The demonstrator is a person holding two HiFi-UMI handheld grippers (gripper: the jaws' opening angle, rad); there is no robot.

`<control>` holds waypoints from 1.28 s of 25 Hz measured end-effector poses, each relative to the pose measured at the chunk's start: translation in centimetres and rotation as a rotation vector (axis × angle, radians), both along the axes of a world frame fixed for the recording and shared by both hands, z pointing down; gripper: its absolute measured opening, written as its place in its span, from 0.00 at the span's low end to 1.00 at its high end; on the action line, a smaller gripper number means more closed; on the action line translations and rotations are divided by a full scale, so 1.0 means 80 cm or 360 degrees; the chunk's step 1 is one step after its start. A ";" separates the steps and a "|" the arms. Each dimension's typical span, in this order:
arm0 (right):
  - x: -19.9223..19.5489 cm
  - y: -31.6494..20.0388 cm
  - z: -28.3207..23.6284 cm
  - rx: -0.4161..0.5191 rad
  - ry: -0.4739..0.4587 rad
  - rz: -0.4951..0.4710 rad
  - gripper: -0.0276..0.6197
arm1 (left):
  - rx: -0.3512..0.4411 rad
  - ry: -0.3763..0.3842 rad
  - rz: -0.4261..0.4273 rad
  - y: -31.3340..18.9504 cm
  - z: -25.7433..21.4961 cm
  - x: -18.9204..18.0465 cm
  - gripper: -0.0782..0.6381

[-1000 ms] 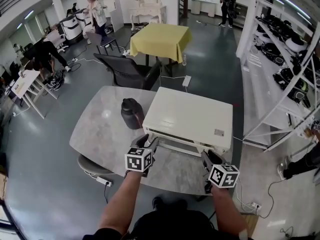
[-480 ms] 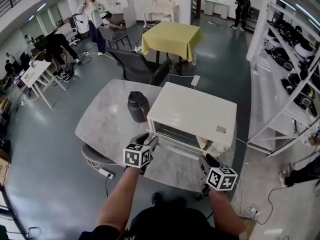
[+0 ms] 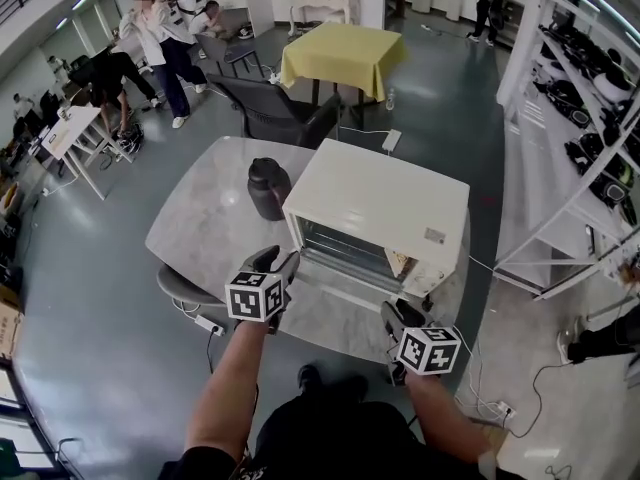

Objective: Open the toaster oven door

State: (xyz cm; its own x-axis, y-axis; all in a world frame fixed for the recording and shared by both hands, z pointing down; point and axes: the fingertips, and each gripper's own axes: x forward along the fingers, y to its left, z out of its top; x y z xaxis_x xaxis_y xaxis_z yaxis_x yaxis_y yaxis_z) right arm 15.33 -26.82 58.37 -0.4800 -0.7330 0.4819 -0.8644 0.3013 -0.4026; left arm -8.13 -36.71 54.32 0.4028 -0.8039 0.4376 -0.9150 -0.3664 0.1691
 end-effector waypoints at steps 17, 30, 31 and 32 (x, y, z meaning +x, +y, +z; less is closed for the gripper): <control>-0.009 0.035 0.023 -0.0069 0.0076 0.0085 0.24 | 0.0017 0.0047 0.0014 0.025 0.014 -0.004 0.38; -0.033 0.088 0.072 -0.0233 0.0147 0.0131 0.25 | -0.0209 -0.0026 0.0105 0.053 0.079 -0.027 0.38; -0.036 0.094 0.073 -0.0234 0.0153 0.0134 0.26 | -0.0216 -0.0031 0.0114 0.056 0.083 -0.029 0.38; -0.037 0.099 0.073 -0.0229 0.0155 0.0142 0.26 | -0.0219 -0.0037 0.0123 0.058 0.085 -0.030 0.38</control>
